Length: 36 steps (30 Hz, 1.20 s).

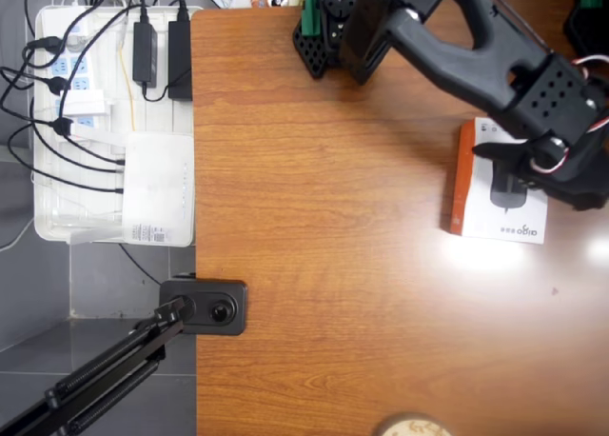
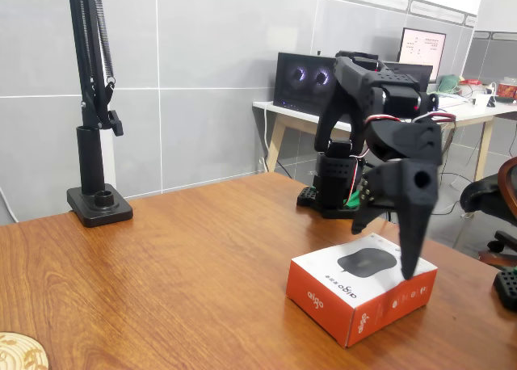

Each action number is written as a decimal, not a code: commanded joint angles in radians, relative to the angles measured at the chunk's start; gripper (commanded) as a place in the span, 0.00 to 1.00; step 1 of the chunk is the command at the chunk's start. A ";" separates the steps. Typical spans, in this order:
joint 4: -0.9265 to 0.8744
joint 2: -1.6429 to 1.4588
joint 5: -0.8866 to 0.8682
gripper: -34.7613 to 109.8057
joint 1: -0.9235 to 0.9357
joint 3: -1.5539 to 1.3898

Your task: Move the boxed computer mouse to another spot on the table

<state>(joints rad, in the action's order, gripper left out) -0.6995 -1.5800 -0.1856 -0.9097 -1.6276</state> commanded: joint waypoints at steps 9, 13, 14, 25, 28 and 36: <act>0.000 0.005 0.008 0.93 -0.044 -0.058; 0.077 0.018 0.040 0.91 -0.109 -0.196; 0.081 0.037 0.041 0.90 -0.118 -0.204; -0.009 0.215 -0.009 0.50 -0.103 -0.100; -0.166 0.262 -0.078 0.24 -0.063 0.038; -0.462 0.336 -0.132 0.24 0.155 0.752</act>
<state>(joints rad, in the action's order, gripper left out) -1.0983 -1.2226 -0.2838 -0.8483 -1.1597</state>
